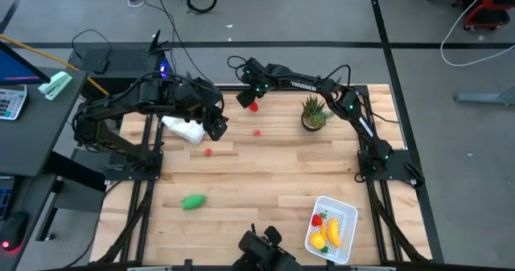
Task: Pick and placing Produce into tupperware
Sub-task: Put the strawberry into the white bin
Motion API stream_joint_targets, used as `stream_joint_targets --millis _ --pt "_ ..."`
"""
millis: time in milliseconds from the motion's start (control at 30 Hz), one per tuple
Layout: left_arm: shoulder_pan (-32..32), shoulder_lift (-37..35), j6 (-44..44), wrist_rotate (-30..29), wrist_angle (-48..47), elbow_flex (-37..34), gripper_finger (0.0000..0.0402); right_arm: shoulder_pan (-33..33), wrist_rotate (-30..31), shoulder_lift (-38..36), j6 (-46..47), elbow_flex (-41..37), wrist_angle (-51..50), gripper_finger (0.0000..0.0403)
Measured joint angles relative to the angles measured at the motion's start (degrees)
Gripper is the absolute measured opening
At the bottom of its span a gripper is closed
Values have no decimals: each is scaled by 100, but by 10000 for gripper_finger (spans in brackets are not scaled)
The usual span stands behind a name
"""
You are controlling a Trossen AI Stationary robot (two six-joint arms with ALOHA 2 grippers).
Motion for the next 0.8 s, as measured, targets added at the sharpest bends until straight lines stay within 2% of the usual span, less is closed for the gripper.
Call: stream_joint_targets --millis 267,800 --pt "0 0 0 0 2 0 172 -32 -352 57 608 -2 -51 165" --pt "0 0 -2 0 4 0 172 -71 -353 57 710 0 -24 155"
